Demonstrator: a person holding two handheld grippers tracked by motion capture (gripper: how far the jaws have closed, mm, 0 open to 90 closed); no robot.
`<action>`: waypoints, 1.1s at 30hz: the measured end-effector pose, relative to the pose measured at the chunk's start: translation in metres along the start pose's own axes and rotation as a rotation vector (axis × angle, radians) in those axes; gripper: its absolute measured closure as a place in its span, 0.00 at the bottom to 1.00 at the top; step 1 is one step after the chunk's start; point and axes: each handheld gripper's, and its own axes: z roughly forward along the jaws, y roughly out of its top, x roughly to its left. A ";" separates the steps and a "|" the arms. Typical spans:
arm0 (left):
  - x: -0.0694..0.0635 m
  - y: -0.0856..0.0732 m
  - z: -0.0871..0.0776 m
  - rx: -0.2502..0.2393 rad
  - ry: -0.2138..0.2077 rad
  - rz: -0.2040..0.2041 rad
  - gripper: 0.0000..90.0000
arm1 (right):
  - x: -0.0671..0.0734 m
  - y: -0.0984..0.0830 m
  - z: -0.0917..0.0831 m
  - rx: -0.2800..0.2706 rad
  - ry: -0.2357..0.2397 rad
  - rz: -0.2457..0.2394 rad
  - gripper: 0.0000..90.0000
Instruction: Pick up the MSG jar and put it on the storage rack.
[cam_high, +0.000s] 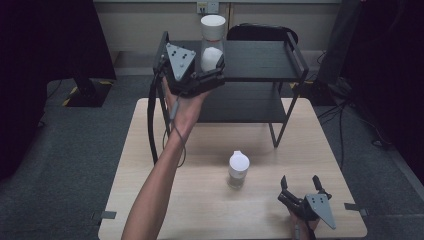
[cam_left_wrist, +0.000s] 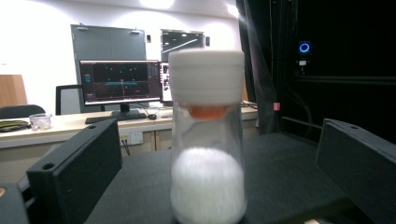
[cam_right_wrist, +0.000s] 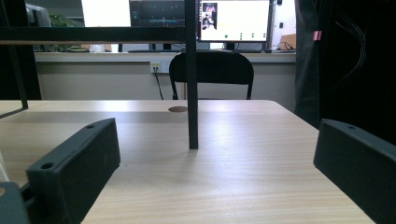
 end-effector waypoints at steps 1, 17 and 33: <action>0.000 -0.003 -0.004 0.001 0.002 -0.004 0.00 | 0.000 0.000 0.000 0.000 0.000 0.000 0.00; -0.012 -0.070 -0.081 -0.003 0.060 0.000 0.00 | 0.001 0.000 0.000 0.000 -0.006 0.000 0.00; -0.028 -0.159 -0.132 0.006 0.162 -0.029 0.00 | 0.002 0.000 0.000 0.000 -0.010 -0.001 0.00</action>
